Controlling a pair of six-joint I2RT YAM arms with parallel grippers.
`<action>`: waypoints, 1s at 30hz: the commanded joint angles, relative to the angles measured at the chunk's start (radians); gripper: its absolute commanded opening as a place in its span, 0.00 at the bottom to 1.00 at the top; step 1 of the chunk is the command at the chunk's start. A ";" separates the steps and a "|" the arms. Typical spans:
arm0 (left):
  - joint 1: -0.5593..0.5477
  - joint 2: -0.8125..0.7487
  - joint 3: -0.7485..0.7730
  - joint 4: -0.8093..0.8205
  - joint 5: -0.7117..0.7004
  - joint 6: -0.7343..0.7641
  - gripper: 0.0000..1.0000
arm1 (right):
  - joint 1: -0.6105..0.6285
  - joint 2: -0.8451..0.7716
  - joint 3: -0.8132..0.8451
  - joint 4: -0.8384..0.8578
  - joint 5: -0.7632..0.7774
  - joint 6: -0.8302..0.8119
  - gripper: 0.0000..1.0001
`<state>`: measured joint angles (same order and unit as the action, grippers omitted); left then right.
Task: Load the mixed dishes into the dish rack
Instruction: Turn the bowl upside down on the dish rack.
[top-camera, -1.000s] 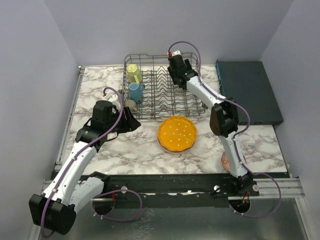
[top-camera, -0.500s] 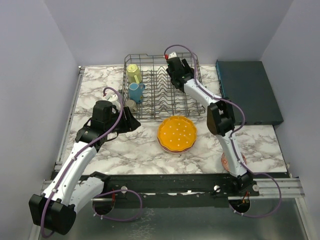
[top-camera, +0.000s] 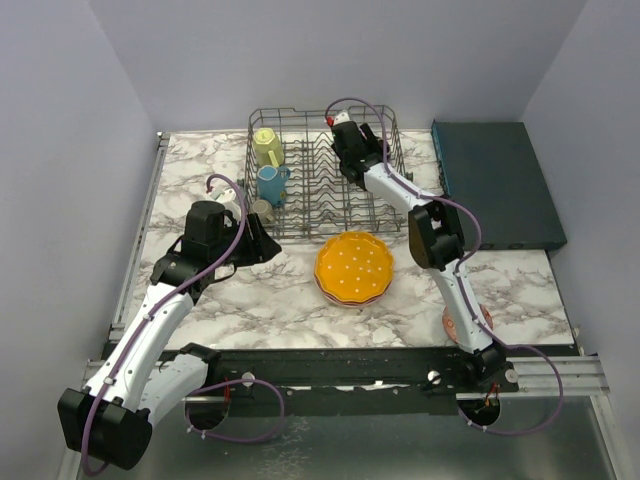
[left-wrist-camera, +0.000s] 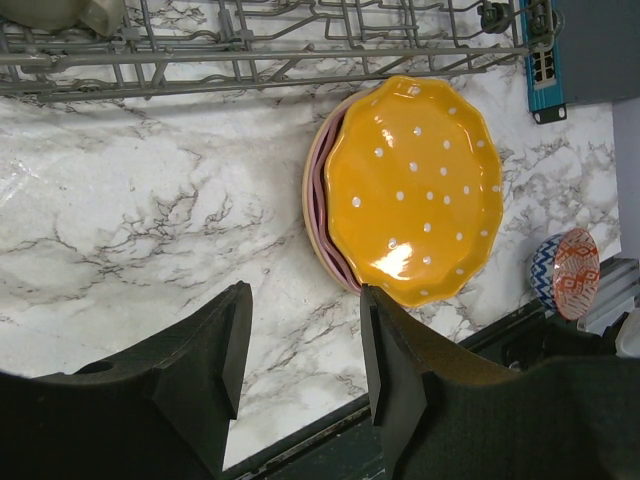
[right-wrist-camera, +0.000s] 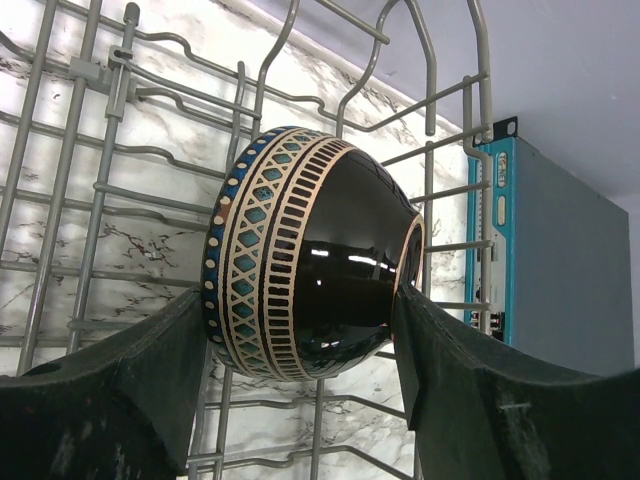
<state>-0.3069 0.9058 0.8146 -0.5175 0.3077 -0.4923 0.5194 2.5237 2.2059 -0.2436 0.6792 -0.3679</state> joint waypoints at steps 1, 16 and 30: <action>0.006 -0.013 -0.006 -0.008 -0.019 0.014 0.52 | -0.004 0.024 0.021 0.064 0.059 -0.028 0.35; 0.006 -0.011 -0.006 -0.010 -0.030 0.014 0.53 | -0.002 0.035 0.028 0.030 0.053 0.017 0.78; 0.006 -0.010 -0.005 -0.009 -0.033 0.013 0.53 | 0.000 0.028 0.023 0.024 0.051 0.040 0.94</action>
<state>-0.3069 0.9058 0.8146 -0.5182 0.2974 -0.4919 0.5198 2.5305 2.2059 -0.2321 0.6987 -0.3500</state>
